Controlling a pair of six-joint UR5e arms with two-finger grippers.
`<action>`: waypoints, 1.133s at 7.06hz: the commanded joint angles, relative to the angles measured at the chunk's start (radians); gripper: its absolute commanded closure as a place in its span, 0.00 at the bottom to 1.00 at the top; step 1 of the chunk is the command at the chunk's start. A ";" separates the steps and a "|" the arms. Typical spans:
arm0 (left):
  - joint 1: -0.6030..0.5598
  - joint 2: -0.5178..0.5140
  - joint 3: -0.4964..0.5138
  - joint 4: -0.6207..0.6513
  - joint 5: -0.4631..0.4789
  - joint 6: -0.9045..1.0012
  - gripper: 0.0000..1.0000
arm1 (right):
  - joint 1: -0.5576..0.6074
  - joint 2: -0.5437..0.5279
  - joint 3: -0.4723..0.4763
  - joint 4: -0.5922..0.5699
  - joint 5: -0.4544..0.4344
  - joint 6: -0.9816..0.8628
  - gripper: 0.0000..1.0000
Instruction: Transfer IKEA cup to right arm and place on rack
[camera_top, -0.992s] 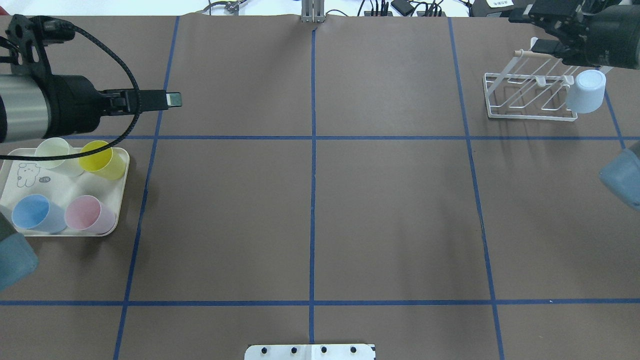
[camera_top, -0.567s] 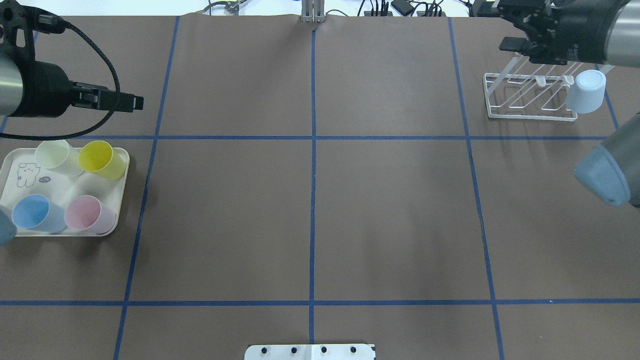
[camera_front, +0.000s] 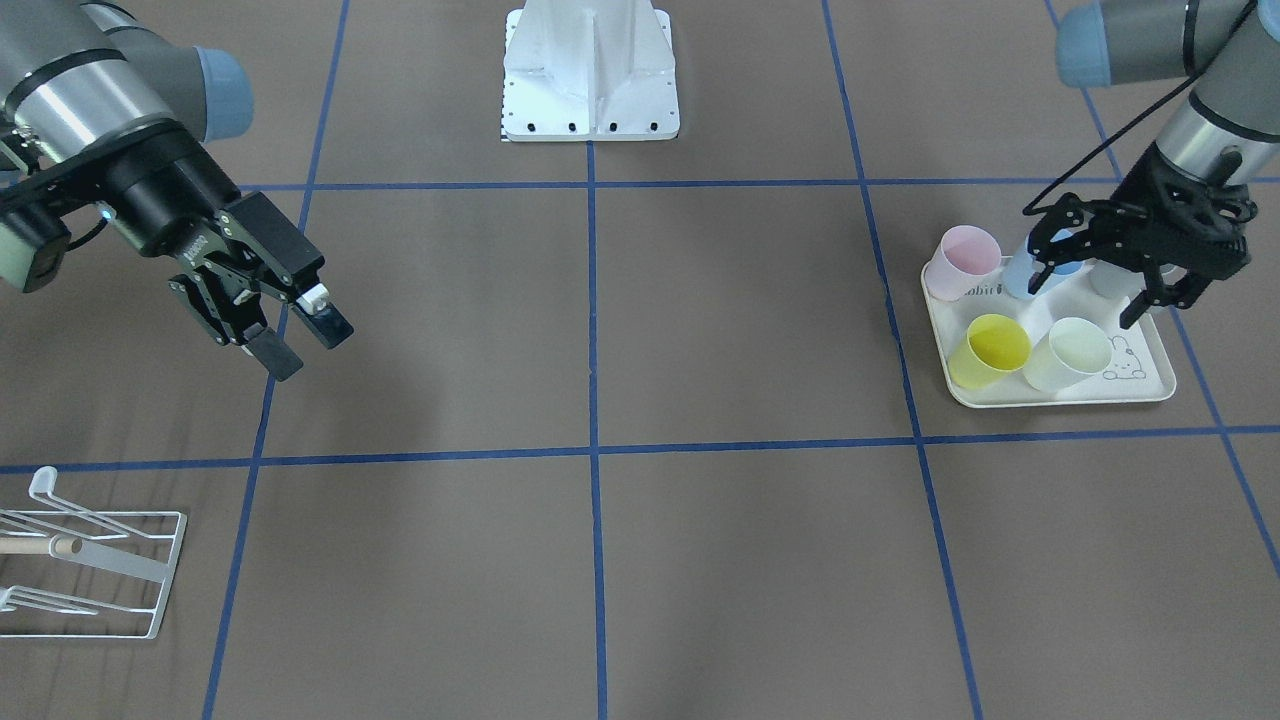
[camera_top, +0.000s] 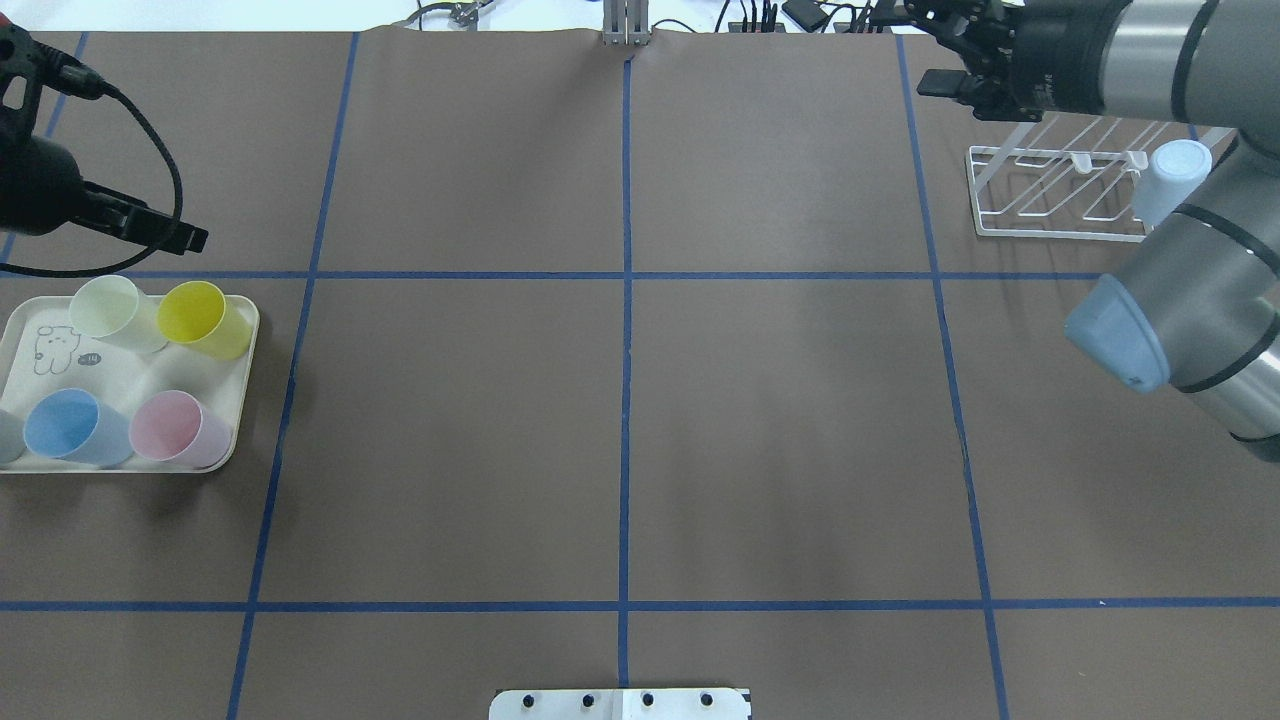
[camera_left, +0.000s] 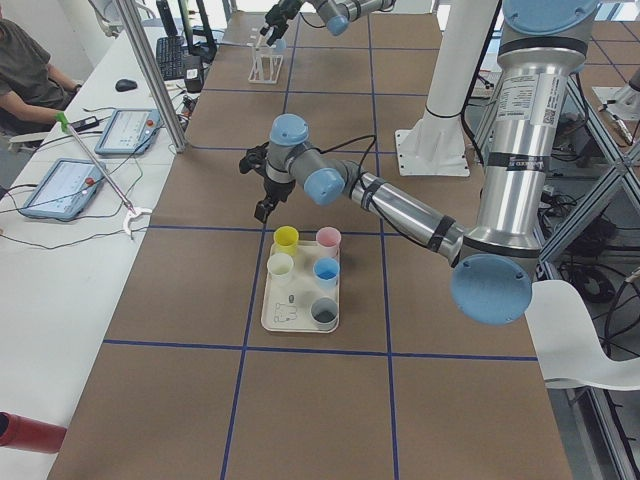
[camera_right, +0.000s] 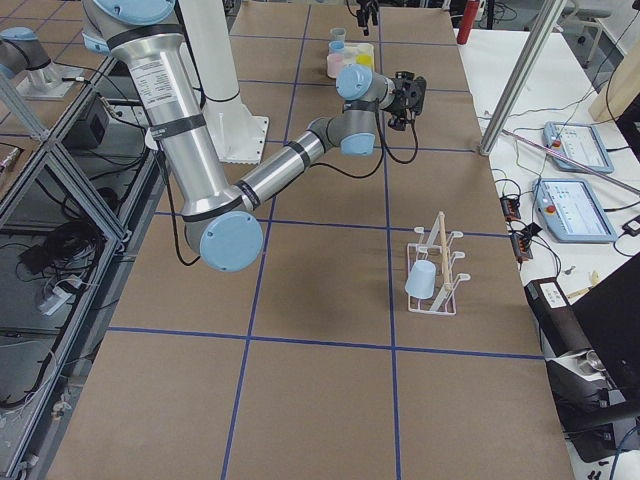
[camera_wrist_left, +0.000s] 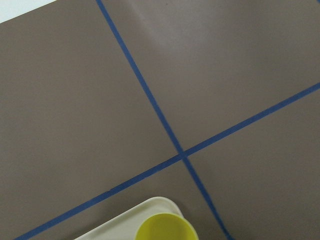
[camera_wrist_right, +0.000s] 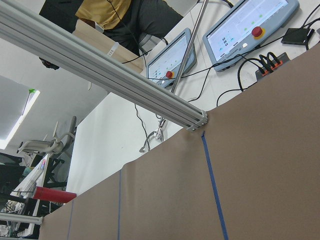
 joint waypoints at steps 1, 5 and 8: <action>-0.024 0.001 0.158 -0.016 -0.012 0.137 0.00 | -0.079 0.021 -0.015 0.002 -0.102 0.000 0.01; -0.040 -0.015 0.270 -0.059 -0.012 0.170 0.00 | -0.110 0.034 -0.013 0.002 -0.139 0.000 0.01; -0.036 -0.016 0.298 -0.076 -0.013 0.159 0.00 | -0.110 0.029 -0.015 0.003 -0.137 -0.001 0.01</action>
